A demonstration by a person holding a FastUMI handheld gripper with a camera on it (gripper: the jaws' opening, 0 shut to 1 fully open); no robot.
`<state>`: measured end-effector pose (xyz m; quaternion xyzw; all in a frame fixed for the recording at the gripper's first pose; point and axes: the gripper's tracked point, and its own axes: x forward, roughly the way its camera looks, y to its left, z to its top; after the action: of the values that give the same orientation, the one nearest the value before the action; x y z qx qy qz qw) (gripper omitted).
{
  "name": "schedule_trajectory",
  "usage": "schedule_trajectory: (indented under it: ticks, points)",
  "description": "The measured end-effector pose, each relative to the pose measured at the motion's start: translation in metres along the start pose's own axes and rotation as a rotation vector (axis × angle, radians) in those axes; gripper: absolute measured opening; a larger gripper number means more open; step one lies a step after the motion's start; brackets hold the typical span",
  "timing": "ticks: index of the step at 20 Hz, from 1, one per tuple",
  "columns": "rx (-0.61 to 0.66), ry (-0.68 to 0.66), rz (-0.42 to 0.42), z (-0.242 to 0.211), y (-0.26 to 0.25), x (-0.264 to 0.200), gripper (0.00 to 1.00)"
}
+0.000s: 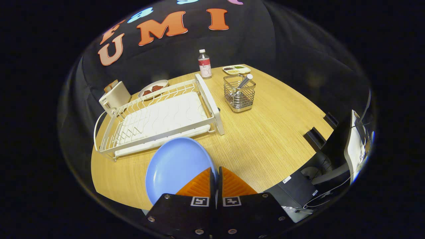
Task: Take the plate from the dish rack, then take the spoon from the basket and place it into the plate.
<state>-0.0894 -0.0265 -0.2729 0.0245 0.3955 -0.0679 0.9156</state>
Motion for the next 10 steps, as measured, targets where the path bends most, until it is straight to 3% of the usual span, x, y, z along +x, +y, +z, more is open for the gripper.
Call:
schedule_trajectory:
  ticks: [8,10]
  points:
    - [-0.029,0.023,0.003,-0.004,0.002,0.017,0.05]
    - [-0.039,0.018,-0.011,0.001,-0.005,0.018,0.13]
